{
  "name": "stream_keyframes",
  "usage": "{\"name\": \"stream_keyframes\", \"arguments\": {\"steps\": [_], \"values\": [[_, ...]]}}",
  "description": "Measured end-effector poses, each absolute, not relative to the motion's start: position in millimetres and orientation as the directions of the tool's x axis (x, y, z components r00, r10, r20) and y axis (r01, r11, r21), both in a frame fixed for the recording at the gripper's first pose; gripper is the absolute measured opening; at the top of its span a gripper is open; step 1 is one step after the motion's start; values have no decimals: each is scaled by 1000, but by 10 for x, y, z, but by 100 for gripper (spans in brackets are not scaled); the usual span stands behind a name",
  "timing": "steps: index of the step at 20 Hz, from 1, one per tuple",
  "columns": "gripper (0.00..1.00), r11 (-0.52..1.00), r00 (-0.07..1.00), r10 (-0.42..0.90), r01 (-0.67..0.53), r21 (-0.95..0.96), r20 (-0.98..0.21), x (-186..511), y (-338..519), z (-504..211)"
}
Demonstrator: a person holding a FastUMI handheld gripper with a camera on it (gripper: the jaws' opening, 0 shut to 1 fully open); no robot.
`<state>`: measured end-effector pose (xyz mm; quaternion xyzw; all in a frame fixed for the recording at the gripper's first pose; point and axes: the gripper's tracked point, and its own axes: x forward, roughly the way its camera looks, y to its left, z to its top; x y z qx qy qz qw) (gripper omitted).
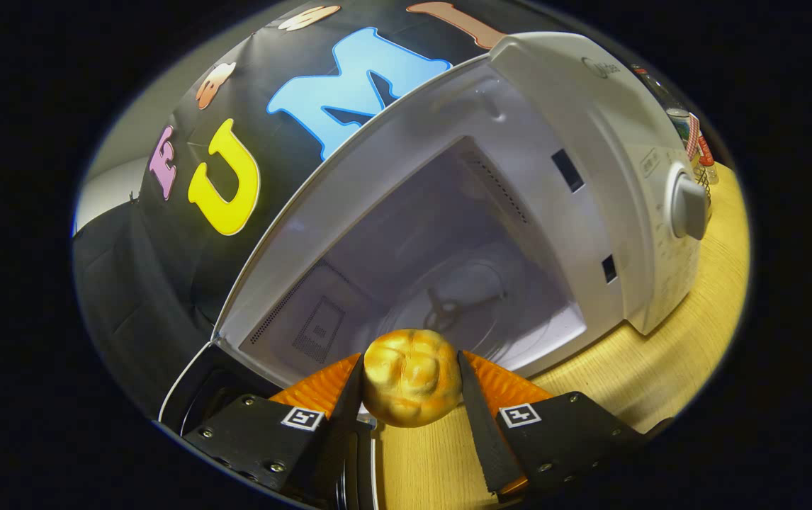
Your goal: Open the microwave, put the food inside, and close the microwave door.
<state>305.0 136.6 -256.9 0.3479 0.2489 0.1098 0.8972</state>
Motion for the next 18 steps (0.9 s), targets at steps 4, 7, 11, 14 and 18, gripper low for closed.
{"name": "stream_keyframes", "arguments": {"steps": [4,7,11,14,18], "values": [[75,734,861,350,-6,679,-370,3174,1439,-2683],[75,743,862,335,7,669,-381,3243,1478,-2773],[81,768,866,296,35,640,-403,3301,1469,-2833],[82,798,872,267,37,601,-409,3345,1448,-2855],[97,818,873,259,29,574,-413,3309,1429,-2798]]}}
